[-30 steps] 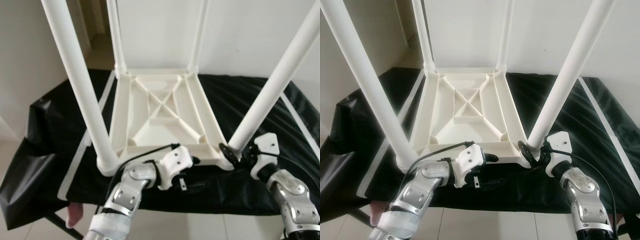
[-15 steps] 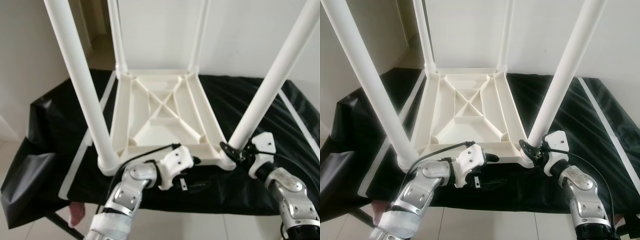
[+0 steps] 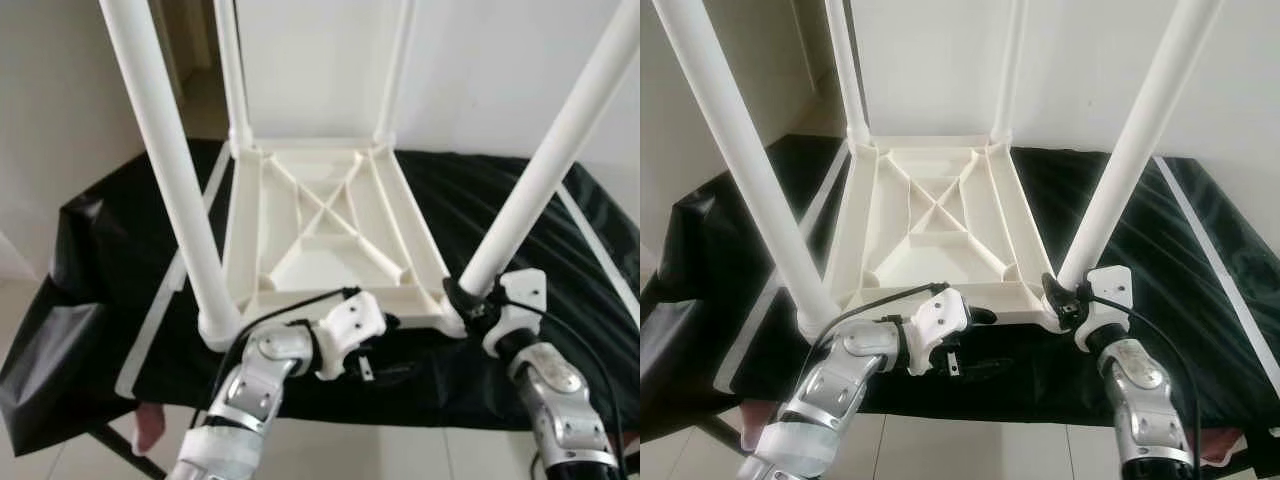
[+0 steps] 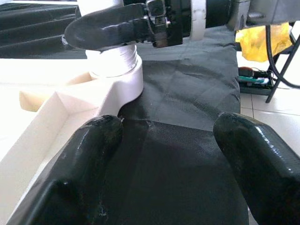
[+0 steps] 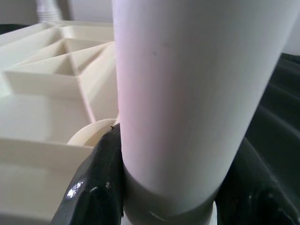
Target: Building children table
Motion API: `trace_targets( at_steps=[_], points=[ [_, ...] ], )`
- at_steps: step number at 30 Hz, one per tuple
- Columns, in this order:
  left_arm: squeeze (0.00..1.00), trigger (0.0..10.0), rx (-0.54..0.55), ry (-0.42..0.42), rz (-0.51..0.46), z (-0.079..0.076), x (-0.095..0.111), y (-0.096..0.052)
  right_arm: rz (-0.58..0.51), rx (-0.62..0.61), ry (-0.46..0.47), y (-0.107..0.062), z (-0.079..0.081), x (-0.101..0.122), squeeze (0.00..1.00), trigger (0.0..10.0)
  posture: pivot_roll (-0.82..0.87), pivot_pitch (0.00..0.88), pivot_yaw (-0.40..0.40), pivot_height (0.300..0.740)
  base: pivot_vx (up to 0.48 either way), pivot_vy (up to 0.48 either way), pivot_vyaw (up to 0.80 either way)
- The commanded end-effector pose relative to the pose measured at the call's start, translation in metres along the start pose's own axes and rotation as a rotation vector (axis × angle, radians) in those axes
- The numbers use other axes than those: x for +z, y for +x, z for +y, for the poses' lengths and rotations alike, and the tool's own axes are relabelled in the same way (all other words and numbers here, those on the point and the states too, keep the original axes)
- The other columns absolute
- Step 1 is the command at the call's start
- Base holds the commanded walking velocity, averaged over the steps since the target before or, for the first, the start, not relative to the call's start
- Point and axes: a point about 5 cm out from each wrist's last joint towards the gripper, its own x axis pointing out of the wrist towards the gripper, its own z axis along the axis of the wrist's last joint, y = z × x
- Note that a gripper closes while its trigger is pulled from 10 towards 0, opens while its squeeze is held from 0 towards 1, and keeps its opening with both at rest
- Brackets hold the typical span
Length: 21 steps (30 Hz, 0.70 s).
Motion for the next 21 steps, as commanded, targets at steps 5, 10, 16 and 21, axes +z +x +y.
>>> trace_targets(
  at_steps=[5,10,16,21],
  points=[
    [0.00,10.0,0.183,0.007,0.021,0.009,-0.002,-0.005,0.053,-0.183,0.008,-0.007,0.014,-0.008,0.00,10.0,-0.03,0.000,-0.016,0.740,0.000,0.000,0.00],
    [0.00,10.0,0.187,0.010,0.027,0.012,-0.002,-0.007,0.105,-0.408,0.098,-0.012,0.032,-0.015,0.00,10.0,-0.03,0.000,-0.014,0.740,0.000,0.000,0.00],
    [0.00,10.0,0.186,0.007,0.018,0.011,0.001,-0.004,0.110,-0.419,0.154,-0.010,0.052,-0.012,0.00,10.0,-0.03,0.000,-0.006,0.740,0.000,0.000,0.00],
    [0.00,10.0,0.168,0.005,0.011,0.009,0.002,-0.004,0.094,-0.380,0.176,-0.007,0.057,-0.009,0.00,10.0,-0.03,0.000,0.003,0.740,0.000,0.000,0.00]
  ],
)
